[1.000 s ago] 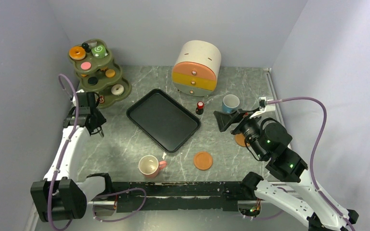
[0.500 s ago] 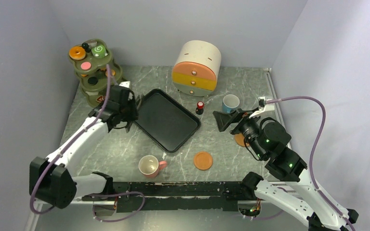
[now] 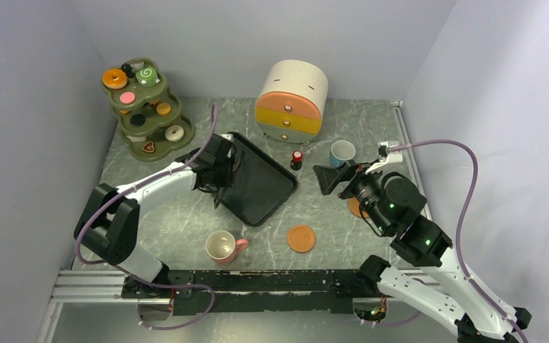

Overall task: Serve the afternoon tea
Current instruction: Place the clamp on the tray.

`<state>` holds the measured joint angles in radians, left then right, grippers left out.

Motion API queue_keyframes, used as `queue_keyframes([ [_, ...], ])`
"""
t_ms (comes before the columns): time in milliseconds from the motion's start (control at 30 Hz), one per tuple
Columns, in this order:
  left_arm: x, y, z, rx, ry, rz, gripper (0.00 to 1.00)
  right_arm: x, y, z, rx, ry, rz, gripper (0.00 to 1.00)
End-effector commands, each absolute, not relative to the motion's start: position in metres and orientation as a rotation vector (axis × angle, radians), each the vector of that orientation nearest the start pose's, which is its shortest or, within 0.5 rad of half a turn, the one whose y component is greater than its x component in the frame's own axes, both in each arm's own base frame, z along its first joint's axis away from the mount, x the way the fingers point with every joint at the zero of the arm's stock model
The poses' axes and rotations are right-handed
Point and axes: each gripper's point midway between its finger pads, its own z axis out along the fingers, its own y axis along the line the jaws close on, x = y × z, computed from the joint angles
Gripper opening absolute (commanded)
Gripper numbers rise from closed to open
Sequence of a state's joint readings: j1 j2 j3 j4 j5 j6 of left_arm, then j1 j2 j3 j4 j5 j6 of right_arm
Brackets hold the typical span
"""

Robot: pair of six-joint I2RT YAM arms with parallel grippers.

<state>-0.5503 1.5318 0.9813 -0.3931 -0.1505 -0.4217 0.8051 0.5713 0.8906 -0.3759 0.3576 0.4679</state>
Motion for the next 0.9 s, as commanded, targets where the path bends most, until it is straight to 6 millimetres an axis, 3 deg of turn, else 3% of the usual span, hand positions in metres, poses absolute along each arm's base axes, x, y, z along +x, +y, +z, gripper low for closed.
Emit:
queue_keyframes([
  [0,0.328,-0.191,0.077,0.106,2.466,-0.193,0.49,0.208,0.15,0.347,0.003,1.666,0.675,0.91],
  [333,0.318,-0.187,0.076,0.118,2.487,-0.169,0.65,0.209,0.154,0.34,-0.002,1.676,0.681,0.91],
  [867,0.313,-0.19,0.086,0.083,2.483,-0.19,0.72,0.213,0.158,0.341,-0.019,1.661,0.676,0.91],
])
